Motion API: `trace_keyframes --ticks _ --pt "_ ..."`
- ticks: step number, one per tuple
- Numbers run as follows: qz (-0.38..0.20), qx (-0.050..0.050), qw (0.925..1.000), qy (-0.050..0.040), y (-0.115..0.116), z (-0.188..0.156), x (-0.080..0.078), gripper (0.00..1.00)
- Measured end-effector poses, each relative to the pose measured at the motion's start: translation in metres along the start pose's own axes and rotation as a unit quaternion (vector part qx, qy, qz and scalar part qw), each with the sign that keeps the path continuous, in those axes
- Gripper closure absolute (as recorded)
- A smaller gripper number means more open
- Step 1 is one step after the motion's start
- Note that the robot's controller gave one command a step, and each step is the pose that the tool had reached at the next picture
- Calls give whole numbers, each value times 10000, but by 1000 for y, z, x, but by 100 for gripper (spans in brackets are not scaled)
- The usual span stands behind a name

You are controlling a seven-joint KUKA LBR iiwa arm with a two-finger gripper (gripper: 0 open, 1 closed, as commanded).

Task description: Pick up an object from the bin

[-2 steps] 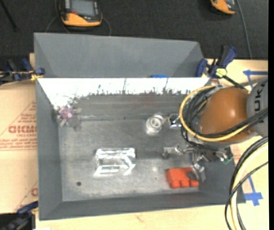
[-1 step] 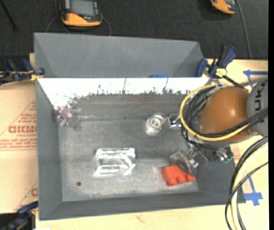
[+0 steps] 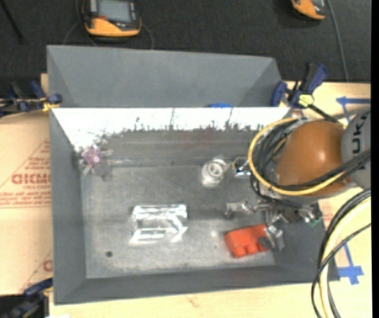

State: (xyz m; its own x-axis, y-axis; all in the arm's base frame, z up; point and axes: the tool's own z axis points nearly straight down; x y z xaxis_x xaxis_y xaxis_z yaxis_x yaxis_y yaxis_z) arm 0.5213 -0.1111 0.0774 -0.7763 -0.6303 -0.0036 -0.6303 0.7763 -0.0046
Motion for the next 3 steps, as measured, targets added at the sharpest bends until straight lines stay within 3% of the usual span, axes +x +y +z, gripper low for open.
trace_keyframes --ticks 1,2,3 --pt "-1 1 10000 0 0 -1 1 100" --pt "-11 -3 10000 3 0 0 0 0" --pt "-17 -2 10000 6 0 0 1 100"
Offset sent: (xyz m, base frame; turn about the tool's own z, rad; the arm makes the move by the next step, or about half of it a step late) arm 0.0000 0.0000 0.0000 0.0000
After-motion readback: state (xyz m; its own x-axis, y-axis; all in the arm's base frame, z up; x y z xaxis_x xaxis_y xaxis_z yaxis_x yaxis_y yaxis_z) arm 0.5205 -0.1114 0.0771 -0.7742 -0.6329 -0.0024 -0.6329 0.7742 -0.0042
